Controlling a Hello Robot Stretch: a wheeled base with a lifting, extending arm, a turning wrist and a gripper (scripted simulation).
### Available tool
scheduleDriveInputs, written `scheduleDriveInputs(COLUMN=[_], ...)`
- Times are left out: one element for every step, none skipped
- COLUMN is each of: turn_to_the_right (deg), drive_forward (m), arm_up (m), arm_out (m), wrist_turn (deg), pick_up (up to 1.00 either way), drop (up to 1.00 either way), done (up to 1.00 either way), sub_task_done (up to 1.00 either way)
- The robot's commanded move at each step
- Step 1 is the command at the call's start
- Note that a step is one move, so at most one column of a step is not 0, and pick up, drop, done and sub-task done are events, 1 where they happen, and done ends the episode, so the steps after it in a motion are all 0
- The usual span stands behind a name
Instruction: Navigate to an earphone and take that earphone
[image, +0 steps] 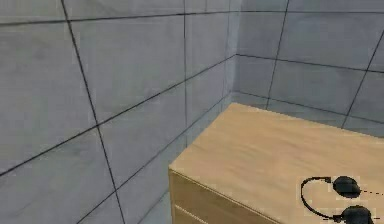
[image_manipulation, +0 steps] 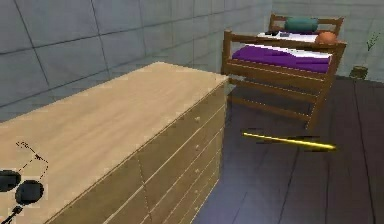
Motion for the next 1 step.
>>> scheduleDriveInputs(turn_to_the_right=[-33.0], drive_forward=[0.00], arm_up=[0.00], arm_out=[0.00], wrist_turn=[0.0], pick_up=[0.00], drop=[0.00], done=[0.00], sub_task_done=[0.00])
